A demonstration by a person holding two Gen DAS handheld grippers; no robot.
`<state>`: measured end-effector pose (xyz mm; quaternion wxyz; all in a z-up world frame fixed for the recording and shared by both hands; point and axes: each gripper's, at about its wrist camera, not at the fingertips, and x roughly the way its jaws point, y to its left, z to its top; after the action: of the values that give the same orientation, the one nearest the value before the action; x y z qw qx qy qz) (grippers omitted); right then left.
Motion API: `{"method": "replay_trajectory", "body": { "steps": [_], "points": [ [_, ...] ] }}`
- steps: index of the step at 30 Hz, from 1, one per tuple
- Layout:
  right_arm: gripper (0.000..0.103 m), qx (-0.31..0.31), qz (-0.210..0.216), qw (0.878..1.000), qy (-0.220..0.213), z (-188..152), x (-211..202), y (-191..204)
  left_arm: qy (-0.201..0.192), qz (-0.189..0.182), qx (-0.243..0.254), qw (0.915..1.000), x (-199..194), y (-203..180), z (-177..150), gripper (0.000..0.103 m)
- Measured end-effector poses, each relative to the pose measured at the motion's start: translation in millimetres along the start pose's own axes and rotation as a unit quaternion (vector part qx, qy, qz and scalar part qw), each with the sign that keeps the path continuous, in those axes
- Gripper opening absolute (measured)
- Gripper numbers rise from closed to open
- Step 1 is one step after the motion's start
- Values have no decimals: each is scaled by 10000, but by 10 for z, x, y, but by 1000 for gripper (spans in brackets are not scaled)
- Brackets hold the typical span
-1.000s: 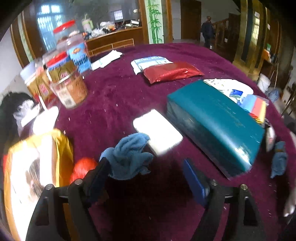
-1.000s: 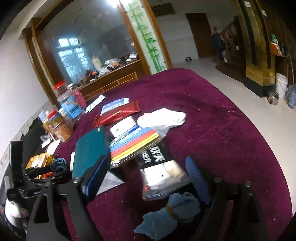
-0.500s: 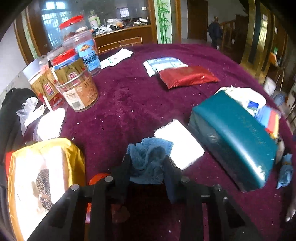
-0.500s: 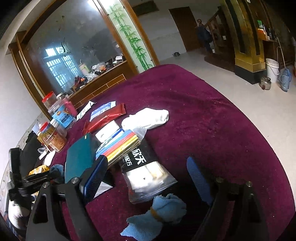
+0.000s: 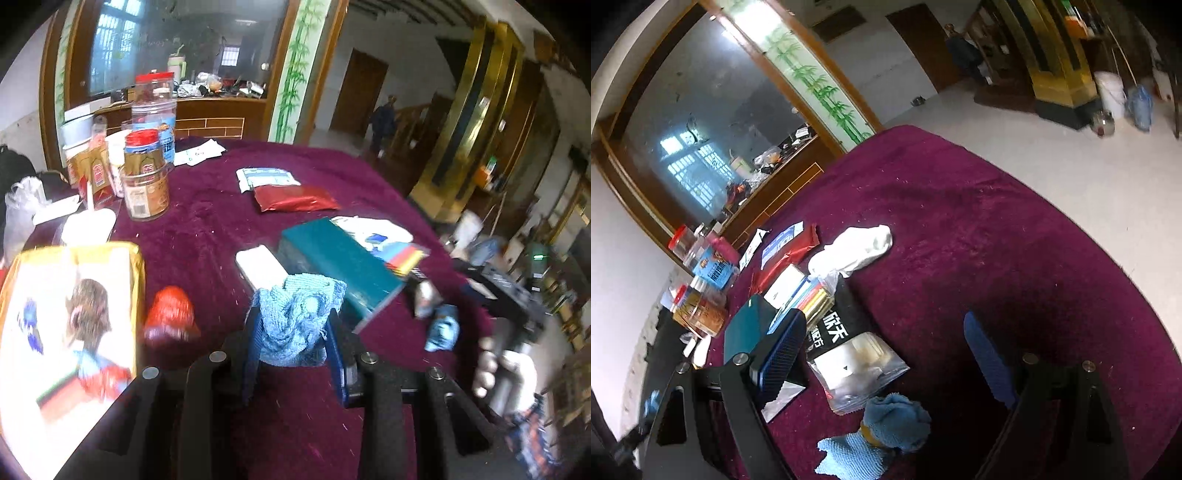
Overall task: Organize soft objects
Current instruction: 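Reach for and grasp the blue knit cloth with the left gripper, then carry the blue knit cloth into the tray while the right gripper carries the red plastic bag there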
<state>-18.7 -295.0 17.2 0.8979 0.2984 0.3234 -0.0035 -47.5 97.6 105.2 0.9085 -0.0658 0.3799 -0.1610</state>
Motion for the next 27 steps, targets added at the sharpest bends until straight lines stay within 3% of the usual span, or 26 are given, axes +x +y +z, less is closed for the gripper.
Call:
{"method": "replay_trajectory", "body": {
  "steps": [9, 15, 18, 21, 25, 27],
  "points": [
    [86, -297, 243, 9991, 192, -62, 70, 153, -456, -124, -933, 9945, -689, 507, -404, 34],
    [86, -191, 484, 9972, 543, -62, 87, 283, -604, 108, -1352, 9889, -964, 911, -619, 34],
    [86, -480, 664, 9940, 730, -71, 32, 596, -652, 261, -1442, 9871, -1008, 1071, -705, 34],
    [86, -1104, 1102, 9815, 1107, -171, 61, 1169, -687, 254, -1591, 9845, -999, 1199, -778, 34],
    [87, -1751, 1832, 9451, 2064, -508, 364, 1995, -632, 177, -1778, 9819, -943, 1351, -879, 34],
    [87, -2078, 1635, 9368, 2290, -682, 590, 2312, -564, 247, -1845, 9809, -923, 1430, -913, 34]
  ]
}}
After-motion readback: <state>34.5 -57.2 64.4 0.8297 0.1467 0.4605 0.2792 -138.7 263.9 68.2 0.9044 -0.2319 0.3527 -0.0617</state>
